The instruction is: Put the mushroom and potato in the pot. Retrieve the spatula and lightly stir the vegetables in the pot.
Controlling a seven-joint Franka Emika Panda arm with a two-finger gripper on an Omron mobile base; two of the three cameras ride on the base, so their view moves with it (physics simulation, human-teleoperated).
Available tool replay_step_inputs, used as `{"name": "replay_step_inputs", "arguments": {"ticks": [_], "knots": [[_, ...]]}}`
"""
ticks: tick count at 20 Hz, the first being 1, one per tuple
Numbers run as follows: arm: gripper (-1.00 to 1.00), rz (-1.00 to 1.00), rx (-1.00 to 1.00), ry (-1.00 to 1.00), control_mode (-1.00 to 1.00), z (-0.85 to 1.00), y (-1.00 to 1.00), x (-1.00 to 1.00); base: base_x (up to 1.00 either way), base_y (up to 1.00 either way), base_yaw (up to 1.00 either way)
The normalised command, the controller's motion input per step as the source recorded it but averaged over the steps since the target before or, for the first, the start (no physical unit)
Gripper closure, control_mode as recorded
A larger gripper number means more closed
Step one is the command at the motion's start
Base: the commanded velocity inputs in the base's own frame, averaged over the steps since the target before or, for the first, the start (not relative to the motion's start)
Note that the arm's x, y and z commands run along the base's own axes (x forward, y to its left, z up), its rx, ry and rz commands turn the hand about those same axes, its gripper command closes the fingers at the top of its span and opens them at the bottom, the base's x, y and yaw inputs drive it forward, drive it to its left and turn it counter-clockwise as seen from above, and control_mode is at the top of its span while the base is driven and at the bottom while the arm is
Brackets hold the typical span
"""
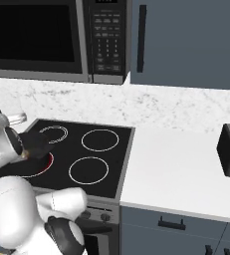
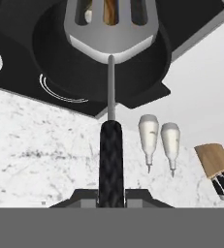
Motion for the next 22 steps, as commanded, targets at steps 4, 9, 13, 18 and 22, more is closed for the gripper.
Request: {"name": "replay_step_inputs", "arguments": {"ticks": [4,9,13,18,22], "knots": [[1.00,0.13,-0.07,0.02,-1.00,-0.37,0.13,0.27,0.00,0.00,0.00],[1.00,0.03,-0.02,0.03,-1.00,0.12,0.04,0.16,0.00,0.00,0.00],[1.00,0.00,0.00,0.13,-1.00,0.50,0.11,0.09,0.00,0.00,0.00],[1.00,0.00,0.04,0.17,-1.00,0.62,0.12,0.15,0.00,0.00,0.00],[1.00,0.00,0.03,0.09,-1.00,0.00,0.03,0.44,0.00,0.00,0.00]]}}
